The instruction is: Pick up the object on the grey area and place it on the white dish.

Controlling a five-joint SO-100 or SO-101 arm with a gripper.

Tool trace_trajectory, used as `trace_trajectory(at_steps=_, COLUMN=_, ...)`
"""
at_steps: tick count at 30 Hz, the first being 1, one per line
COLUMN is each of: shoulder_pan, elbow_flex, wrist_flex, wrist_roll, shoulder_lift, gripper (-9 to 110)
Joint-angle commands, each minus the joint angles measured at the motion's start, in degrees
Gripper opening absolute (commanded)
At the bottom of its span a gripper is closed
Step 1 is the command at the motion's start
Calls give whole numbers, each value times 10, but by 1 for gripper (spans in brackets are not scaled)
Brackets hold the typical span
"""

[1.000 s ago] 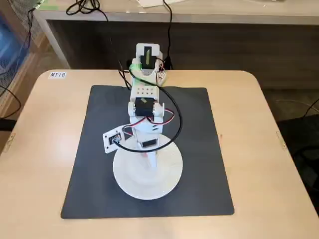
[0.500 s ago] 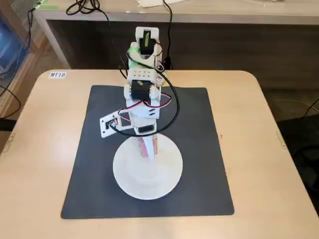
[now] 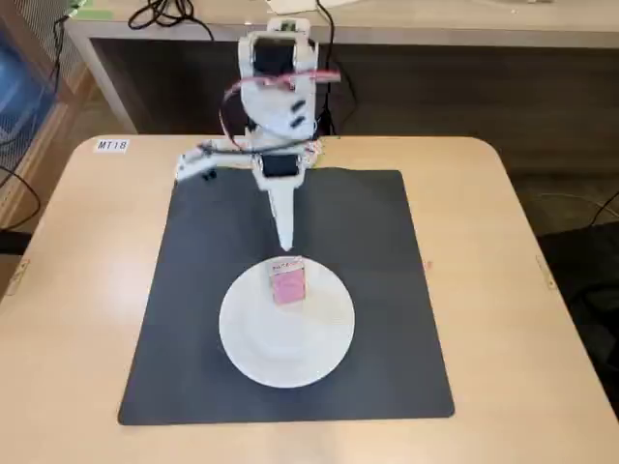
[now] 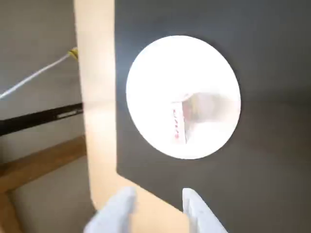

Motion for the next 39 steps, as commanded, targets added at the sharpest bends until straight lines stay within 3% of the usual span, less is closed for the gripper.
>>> trace_trajectory(at_steps=1, shoulder_pan=-4, elbow_flex=176, wrist_flex=-118, wrist_roll=22, shoulder_lift=220, gripper=0)
trace_trajectory(at_steps=3, shoulder_pan=8, elbow_flex=320, wrist_flex=-207, wrist_roll=38, shoulder_lift=346, gripper=0)
trace_trajectory(at_steps=18, shoulder_pan=-2, elbow_flex=859, wrist_flex=-350, wrist_roll=58, shoulder_lift=732, gripper=0)
trace_trajectory(at_steps=28, shoulder_pan=-11, elbow_flex=1011, wrist_flex=-352, wrist_roll=50, shoulder_lift=773, gripper=0)
trace_trajectory(at_steps=39, shoulder_pan=-18, elbow_flex=1068, wrist_flex=-358, wrist_roll=35, shoulder_lift=773, gripper=0)
